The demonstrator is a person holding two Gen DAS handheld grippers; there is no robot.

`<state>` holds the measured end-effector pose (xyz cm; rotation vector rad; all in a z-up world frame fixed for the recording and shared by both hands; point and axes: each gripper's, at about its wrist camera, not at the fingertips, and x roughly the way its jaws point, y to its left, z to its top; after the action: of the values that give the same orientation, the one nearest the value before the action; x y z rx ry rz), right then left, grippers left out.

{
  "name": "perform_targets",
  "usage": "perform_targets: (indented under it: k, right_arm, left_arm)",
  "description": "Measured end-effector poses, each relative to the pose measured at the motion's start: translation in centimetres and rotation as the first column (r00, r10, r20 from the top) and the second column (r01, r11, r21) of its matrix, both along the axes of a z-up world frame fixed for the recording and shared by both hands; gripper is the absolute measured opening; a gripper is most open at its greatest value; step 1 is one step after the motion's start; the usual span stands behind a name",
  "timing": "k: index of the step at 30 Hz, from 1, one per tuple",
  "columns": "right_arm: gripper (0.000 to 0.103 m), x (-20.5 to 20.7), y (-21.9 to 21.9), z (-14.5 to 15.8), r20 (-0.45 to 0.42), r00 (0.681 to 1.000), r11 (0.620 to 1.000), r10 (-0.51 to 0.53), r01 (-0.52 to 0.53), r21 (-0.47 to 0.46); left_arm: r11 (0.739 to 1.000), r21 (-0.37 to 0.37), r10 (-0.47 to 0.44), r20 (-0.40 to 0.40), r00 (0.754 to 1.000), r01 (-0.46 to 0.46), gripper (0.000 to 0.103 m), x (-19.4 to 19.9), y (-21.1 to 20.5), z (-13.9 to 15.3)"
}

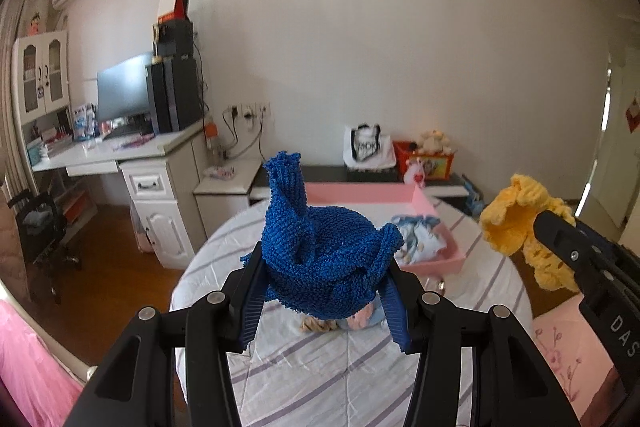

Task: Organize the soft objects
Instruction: 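Lift the blue hat with left tool while right tool carries the yellow toy over the tray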

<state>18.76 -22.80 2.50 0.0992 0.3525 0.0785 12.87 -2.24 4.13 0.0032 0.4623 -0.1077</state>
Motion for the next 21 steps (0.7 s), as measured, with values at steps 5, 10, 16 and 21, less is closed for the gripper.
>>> perform_targets:
  k: [5, 10, 16, 21]
  right_arm:
    - [0.022, -1.5, 0.5, 1.1, 0.039, 0.999, 1.0, 0.007, -0.006, -0.013]
    - [0.022, -2.7, 1.0, 1.9, 0.076, 0.997, 1.0, 0.017, -0.016, -0.023]
    - [0.022, -4.1, 1.5, 2.9, 0.121, 0.992, 0.999, 0.027, -0.024, -0.033]
    - [0.022, -4.9, 1.7, 3.6, 0.148, 0.989, 0.999, 0.022, -0.016, -0.043]
  left_arm:
    - [1.0, -0.002, 0.001, 0.057, 0.998, -0.001, 0.048, -3.3, 0.6, 0.9]
    - [1.0, -0.003, -0.009, 0.102, 0.995, 0.009, 0.048, -6.5, 0.9, 1.0]
    - [1.0, -0.017, -0.004, 0.14, 0.99, 0.007, 0.048, -10.3, 2.3, 0.4]
    - [1.0, -0.024, 0.005, 0.167, 0.986, -0.001, 0.048, -13.0, 2.9, -0.3]
